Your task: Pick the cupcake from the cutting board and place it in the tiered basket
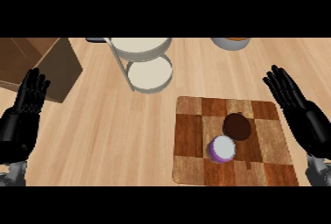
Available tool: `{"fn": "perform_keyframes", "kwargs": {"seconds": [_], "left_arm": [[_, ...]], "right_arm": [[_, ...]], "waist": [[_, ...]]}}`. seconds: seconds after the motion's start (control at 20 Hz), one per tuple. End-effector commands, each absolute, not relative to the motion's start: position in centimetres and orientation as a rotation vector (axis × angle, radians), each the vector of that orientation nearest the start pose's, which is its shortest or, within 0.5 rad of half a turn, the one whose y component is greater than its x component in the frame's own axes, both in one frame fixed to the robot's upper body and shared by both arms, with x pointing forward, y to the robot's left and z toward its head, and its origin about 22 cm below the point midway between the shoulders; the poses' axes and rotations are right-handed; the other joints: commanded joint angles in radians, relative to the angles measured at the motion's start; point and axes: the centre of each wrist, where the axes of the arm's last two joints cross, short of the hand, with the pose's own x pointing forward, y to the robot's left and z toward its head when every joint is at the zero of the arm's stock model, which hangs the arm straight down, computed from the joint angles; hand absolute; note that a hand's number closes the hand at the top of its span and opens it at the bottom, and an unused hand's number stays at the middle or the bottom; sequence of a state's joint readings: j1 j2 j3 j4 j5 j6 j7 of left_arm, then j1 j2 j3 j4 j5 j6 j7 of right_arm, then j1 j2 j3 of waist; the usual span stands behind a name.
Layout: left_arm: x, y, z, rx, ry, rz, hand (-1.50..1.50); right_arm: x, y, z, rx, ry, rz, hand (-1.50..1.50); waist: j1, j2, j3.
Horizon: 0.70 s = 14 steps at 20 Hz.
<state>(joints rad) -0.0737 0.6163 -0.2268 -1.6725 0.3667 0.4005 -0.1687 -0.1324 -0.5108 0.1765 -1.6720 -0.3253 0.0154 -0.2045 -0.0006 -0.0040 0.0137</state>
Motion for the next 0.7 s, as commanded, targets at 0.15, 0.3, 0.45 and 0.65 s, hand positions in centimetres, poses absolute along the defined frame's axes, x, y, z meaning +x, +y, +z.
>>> {"fn": "perform_keyframes", "kwargs": {"seconds": [0.15,0.3,0.45,0.65], "left_arm": [[24.4,29.6,5.2,0.195,-1.597,-0.118,0.00],[23.9,30.1,3.4,0.202,-1.493,-0.079,0.00],[24.4,28.7,3.4,0.116,-1.453,-0.069,0.00],[25.2,29.3,4.5,0.067,-1.421,-0.081,0.00]], "right_arm": [[25.5,-22.3,7.9,0.319,-2.029,0.435,1.50],[26.7,-29.8,7.9,-0.377,-1.842,0.596,1.50],[25.1,-23.6,1.6,-0.283,-1.709,0.044,-1.50],[25.5,-21.3,1.5,-0.425,-1.855,0.160,-1.50]], "waist": [[0.003,0.003,-0.013],[-0.065,0.009,-0.038],[-0.023,0.013,-0.015],[0.001,0.004,-0.014]]}}
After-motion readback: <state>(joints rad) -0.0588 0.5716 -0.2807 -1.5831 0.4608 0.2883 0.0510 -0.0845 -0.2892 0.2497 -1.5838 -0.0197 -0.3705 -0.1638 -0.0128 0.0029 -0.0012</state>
